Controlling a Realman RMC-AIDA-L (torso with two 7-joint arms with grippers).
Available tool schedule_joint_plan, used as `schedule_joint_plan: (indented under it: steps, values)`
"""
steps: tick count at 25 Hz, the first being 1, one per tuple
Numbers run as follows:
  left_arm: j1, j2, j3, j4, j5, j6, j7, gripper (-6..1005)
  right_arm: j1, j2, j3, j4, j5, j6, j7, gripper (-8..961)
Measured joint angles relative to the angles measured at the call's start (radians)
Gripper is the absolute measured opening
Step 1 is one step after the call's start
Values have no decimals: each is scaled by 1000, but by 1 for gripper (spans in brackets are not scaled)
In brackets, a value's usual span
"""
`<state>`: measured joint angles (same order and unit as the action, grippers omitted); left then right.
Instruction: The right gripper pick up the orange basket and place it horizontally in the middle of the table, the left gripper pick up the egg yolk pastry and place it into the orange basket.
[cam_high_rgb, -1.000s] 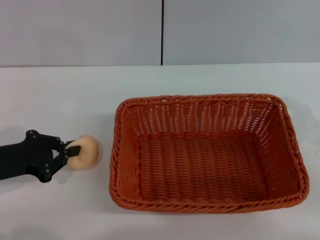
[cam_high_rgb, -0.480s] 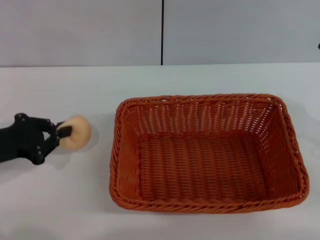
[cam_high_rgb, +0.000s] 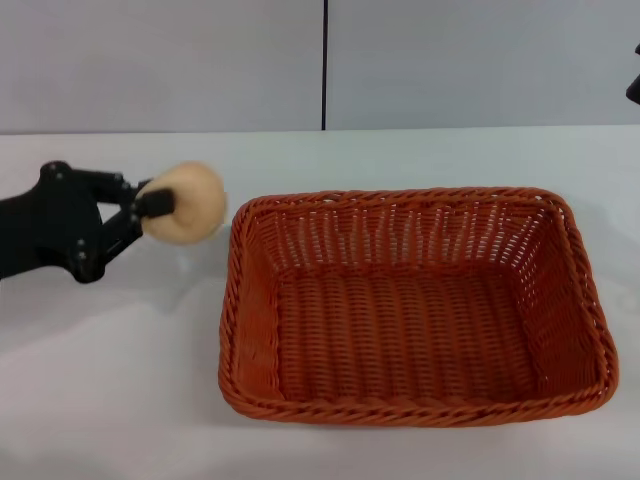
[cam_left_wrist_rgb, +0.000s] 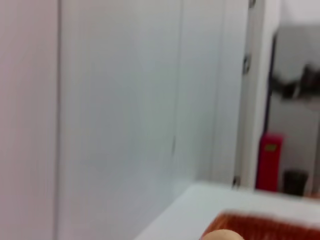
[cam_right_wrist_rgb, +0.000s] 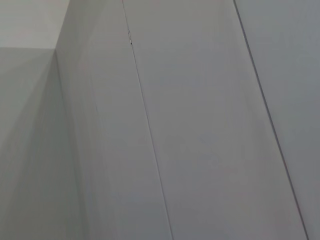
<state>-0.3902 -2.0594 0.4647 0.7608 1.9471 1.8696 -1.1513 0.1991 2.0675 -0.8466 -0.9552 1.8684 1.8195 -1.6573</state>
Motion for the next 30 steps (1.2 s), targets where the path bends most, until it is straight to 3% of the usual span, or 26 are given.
schedule_joint_plan:
  steps: [5, 6, 7, 8, 11, 18, 20, 24, 25, 26, 27, 28, 29, 30]
  values:
    - [-15, -9, 76, -49, -90, 63, -24, 46, 8, 0, 0, 9, 0, 0, -1, 594]
    - [-20, -11, 156, -83, -111, 49, -18, 46, 12, 0, 0, 17, 0, 0, -1, 594]
    - [-20, -11, 156, -83, -111, 49, -18, 47, 12, 0, 0, 17, 0, 0, -1, 594]
    - [-24, -12, 231, -96, -119, 22, -14, 48, 14, 0, 0, 19, 0, 0, -2, 594]
    - [-28, -14, 295, -102, -132, 2, -20, 52, 14, 0, 0, 21, 0, 0, -2, 594]
    - [-18, -13, 296, -120, -177, -4, -28, 60, 11, 0, 0, 37, 0, 0, -2, 594]
    - [-15, -12, 294, -120, -178, -4, -31, 149, 10, -1, 0, 38, -1, 0, -2, 594]
    - [9, -3, 230, -99, -183, -5, -43, 316, 2, 3, 49, 41, -1, 0, -2, 594]
    - [22, -1, 182, -91, -184, -6, -44, 349, -2, 5, 75, 45, -1, -1, -2, 594]
    - [47, 3, 66, -74, -186, -10, -44, 381, -9, 6, 147, 65, -2, -8, -2, 594]
    - [47, 3, 66, -74, -186, -10, -44, 414, -9, 6, 147, 65, -2, -8, -2, 594]
    - [65, 5, -11, -67, -186, -16, -43, 447, -16, 4, 223, 97, -4, -31, 1, 594]
    - [89, 13, -149, -61, -186, -32, -42, 480, -22, 0, 267, 116, -9, -55, 6, 594]
    - [89, 13, -149, -61, -186, -32, -42, 515, -22, 0, 267, 116, -9, -55, 6, 594]
